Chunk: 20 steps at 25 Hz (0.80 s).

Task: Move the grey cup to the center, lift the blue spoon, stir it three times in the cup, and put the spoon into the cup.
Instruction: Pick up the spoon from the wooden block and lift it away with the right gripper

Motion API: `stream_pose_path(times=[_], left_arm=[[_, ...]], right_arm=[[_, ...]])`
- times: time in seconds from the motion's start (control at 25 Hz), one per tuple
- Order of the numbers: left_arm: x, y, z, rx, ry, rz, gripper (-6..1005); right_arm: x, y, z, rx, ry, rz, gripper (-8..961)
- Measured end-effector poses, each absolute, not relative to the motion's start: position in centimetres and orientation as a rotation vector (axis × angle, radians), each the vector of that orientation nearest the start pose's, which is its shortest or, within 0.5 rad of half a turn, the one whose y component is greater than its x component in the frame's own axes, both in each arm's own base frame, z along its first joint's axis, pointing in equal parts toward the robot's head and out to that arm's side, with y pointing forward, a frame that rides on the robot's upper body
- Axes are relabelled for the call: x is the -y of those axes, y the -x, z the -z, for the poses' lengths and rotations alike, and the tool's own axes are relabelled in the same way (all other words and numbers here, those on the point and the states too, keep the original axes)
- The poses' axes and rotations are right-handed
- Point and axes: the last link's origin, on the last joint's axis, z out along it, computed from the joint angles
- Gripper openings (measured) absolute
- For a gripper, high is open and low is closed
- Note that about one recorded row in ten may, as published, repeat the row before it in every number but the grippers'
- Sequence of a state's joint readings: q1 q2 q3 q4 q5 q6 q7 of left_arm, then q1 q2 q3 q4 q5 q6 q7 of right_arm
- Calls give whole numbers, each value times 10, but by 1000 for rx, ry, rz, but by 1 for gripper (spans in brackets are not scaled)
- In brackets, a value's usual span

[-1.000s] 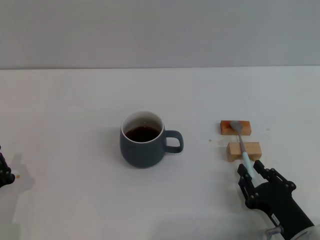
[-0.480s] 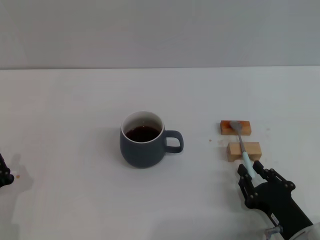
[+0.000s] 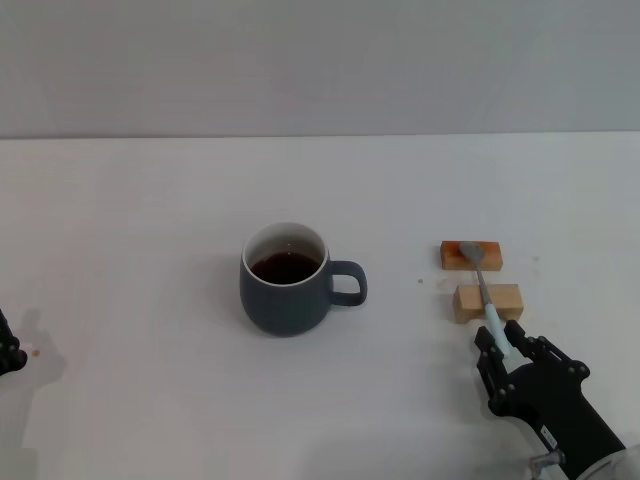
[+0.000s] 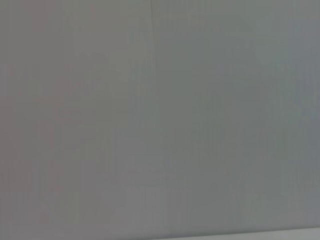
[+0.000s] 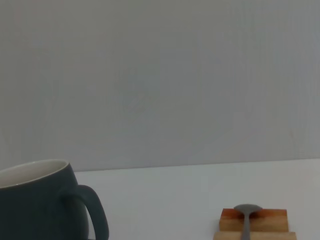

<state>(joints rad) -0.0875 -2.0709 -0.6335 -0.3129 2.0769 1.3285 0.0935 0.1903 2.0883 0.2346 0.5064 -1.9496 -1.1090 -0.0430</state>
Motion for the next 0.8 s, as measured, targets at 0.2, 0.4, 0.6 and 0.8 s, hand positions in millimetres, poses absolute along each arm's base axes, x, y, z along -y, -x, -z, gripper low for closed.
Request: stream_pose_path(times=[0.2,0.4,0.6,0.8], left_arm=[[-215,374,19,543,1465,523,-2],[-215,374,19,542,1465,524,-2],[-215,374,19,543,1466,523,-2],[-215,374,19,542,1467,523,-2]], right_arm=[[-218,-305,117,-763,1865,-680,332],[-218,-305,117,-759,1871,-680,294],[-218,-304,117,-758,1874,-680,248],[-218,-304,116,-765,1864,-684,211]])
